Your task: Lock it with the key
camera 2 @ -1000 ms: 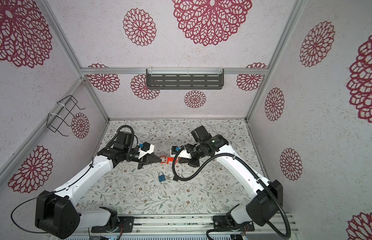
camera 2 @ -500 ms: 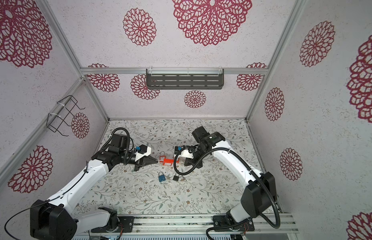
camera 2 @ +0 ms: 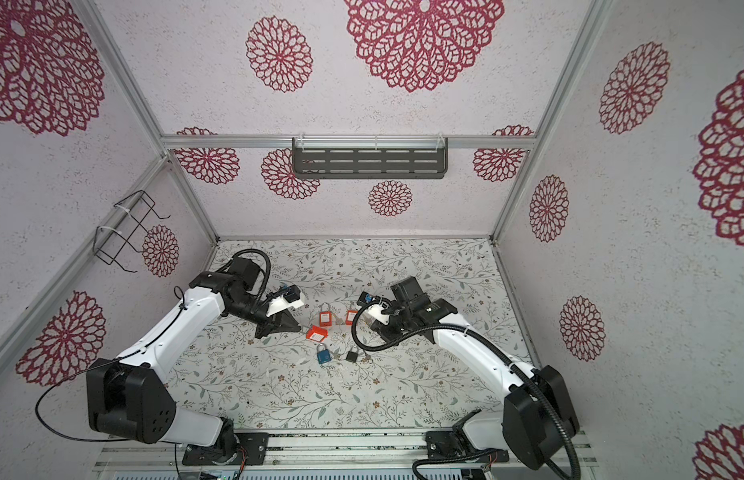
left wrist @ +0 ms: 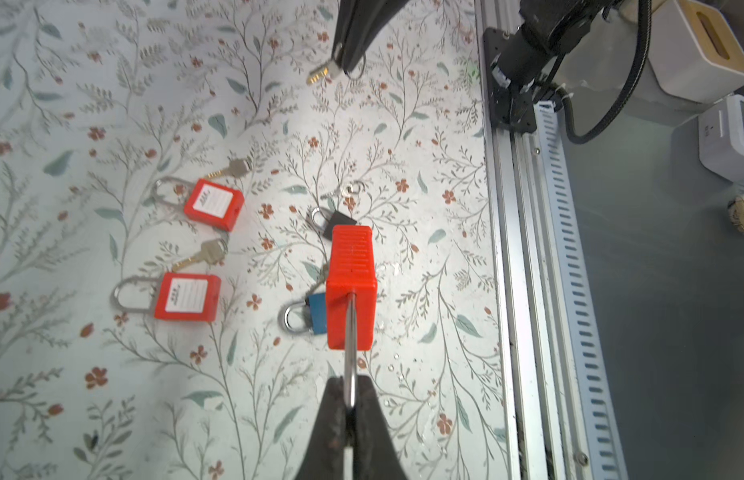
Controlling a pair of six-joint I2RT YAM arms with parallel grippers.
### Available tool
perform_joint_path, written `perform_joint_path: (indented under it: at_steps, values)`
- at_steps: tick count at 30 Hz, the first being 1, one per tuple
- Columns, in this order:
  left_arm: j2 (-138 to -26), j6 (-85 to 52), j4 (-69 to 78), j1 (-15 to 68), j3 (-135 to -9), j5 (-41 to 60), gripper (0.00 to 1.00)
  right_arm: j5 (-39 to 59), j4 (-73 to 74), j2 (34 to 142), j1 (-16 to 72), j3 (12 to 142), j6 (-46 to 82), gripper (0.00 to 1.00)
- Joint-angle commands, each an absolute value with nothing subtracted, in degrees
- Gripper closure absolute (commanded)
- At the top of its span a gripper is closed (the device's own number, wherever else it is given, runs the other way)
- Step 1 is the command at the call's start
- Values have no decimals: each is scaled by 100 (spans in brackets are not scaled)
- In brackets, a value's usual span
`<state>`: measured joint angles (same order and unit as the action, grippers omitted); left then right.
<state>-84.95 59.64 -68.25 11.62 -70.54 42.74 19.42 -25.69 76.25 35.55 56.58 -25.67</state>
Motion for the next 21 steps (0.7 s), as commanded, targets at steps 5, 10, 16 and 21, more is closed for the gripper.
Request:
perform_joint_path:
  at_steps: [5,10,16,21]
  values:
    - [-8684,5892,-7450,1207,-6958,3515,100,1342,-1558,7904,4119,5681,-1540,100]
    - [-8884,5728,-7591,1413,-6873,2789,100,1157,-1115,8115,4283,5499,-1109,100]
    - [-9084,5599,-7773,1459,-6963,2128,100,1082,-890,8253,4399,5294,-885,100]
    - [-9240,5572,-7800,1459,-6945,1675,100,1065,-822,8260,4421,5176,-826,100]
